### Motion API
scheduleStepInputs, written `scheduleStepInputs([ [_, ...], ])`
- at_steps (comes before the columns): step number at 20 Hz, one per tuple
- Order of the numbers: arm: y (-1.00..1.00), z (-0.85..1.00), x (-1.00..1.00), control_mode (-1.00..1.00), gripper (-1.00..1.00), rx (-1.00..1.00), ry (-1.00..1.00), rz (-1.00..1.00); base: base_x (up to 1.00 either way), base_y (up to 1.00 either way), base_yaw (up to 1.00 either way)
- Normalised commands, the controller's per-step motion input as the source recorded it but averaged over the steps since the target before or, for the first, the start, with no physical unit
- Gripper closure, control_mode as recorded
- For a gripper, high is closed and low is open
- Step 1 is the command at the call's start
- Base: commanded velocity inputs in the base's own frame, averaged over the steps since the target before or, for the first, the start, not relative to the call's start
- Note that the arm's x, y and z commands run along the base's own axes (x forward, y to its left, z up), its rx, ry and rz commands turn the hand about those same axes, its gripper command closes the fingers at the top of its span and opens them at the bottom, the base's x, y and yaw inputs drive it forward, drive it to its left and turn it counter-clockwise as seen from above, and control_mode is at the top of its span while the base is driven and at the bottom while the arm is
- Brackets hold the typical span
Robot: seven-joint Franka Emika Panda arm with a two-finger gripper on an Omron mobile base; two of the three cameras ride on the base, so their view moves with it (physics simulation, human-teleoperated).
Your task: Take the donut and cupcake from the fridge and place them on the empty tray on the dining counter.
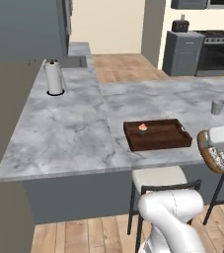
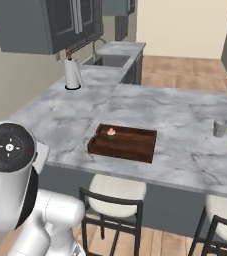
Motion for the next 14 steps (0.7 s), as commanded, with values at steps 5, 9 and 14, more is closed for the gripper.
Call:
scheduleStepInputs([
  [5,0.0,0.0,0.0,1.0,1.0,0.0,0.0,0.0,1.0,-0.29,-0.01],
  [9,0.0,0.0,0.0,1.0,1.0,0.0,0.0,0.0,1.0,-0.55,0.01],
  [14,0.0,0.0,0.0,1.0,1.0,0.0,0.0,0.0,0.58,-0.11,0.01],
])
